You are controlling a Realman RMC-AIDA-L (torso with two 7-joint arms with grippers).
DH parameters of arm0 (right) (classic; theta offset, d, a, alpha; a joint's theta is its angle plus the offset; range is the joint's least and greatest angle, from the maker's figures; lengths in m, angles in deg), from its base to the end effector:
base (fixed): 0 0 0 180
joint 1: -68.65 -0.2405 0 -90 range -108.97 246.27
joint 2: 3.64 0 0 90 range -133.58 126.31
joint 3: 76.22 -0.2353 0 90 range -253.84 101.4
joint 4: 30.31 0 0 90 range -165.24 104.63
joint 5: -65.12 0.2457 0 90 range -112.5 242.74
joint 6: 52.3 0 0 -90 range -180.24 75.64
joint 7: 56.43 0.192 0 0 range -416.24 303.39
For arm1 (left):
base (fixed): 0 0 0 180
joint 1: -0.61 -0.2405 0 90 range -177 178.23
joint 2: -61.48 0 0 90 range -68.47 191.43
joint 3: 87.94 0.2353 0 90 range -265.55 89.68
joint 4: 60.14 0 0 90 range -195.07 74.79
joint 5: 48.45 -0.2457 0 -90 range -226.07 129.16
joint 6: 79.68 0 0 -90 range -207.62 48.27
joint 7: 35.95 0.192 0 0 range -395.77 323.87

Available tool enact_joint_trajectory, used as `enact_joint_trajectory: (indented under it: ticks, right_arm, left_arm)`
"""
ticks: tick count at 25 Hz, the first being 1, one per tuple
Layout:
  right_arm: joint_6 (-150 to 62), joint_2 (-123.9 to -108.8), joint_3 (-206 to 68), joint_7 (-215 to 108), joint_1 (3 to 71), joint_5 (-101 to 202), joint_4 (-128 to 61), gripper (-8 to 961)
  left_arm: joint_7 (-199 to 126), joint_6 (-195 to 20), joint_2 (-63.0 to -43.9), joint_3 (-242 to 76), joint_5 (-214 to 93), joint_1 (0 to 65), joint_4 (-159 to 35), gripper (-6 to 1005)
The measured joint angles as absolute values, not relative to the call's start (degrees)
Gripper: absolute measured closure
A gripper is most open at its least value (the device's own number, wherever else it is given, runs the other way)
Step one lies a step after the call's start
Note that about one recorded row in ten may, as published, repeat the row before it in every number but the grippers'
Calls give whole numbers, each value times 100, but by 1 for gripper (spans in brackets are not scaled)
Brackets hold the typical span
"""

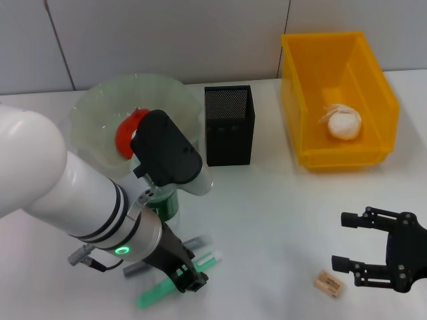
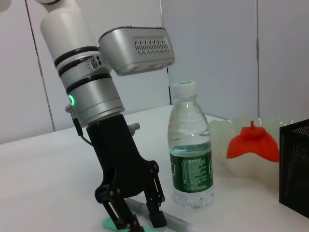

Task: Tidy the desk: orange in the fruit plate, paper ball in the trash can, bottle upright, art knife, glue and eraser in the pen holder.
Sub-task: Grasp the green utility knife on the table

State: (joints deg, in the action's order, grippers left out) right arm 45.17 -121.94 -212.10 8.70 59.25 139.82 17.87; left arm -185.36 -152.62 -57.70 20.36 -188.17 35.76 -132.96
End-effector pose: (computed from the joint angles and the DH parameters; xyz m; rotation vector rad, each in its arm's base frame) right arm 0.3125 0.2778 0.0117 -2.6304 0.4330 0.6720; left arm -0.1376 0.3384 -0.1491 -2.8403 -0.5636 0.5506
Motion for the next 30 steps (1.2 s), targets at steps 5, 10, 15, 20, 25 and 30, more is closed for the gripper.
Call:
enact_joint_trajectory:
  ticks: [5, 10, 15, 20, 25, 30]
  right_arm:
    - [4512, -12194, -21210, 870, 5908, 13982, 1768, 177]
    - [4503, -12194, -21210, 870, 5900, 13982, 1768, 178]
    - [4498, -12194, -21210, 870, 5898, 13982, 1759, 178]
    - [4465, -12194, -21210, 870, 5898, 13974, 1759, 178]
    - [4454, -12194, -21202, 870, 5898, 13970, 1744, 178]
    - [4454, -12194, -21206, 870, 5898, 13965, 1742, 177]
  left_arm:
    - [-18536, -15245, -5770, 2034, -18827, 3592, -13276, 584]
    - [-18534, -15245, -5770, 2037, -18836, 3596, -13268, 593]
    - [-18540, -15325, -5770, 2062, -18939, 3608, -13265, 603]
    - [-18589, -15422, -5770, 2109, -18979, 3658, -13264, 612]
    - [-18604, -15472, -5770, 2121, -18987, 3675, -13276, 621]
    - [-18607, -15573, -5770, 2123, -19027, 3675, -13303, 631]
